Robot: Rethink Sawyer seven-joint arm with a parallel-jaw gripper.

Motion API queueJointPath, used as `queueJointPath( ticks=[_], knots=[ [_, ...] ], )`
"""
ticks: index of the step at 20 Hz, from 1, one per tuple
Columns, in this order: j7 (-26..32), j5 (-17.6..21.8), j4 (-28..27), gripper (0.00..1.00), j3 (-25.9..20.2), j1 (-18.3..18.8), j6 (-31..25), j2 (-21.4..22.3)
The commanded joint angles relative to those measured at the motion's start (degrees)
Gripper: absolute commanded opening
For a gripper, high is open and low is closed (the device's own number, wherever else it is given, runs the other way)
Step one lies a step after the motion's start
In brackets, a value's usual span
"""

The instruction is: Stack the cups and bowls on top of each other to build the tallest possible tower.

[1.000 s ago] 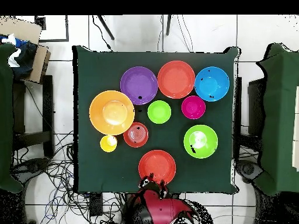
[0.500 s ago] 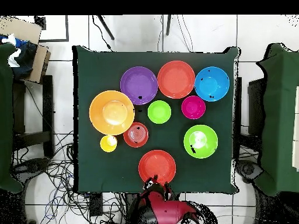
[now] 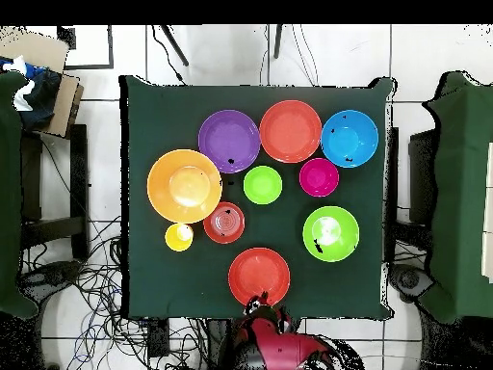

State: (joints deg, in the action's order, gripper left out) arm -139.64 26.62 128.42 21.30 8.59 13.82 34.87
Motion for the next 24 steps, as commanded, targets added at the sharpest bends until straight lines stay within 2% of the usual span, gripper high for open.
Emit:
queueJointPath(
  ticks=[1, 6, 14, 24],
  knots=[
    [-2.6, -0.8, -8.3, 1.00, -2.0, -1.6, 6.2, -6.3],
    [-3.5, -3.3, -9.2, 1.00, -1.0, -3.5, 7.0, -7.8],
    [-4.6, -4.9, -9.0, 1.00, -1.6, -4.9, 5.1, -6.7],
    [-5.0, -7.9, -10.3, 1.00, -0.6, -7.0, 6.5, -9.1]
  ],
)
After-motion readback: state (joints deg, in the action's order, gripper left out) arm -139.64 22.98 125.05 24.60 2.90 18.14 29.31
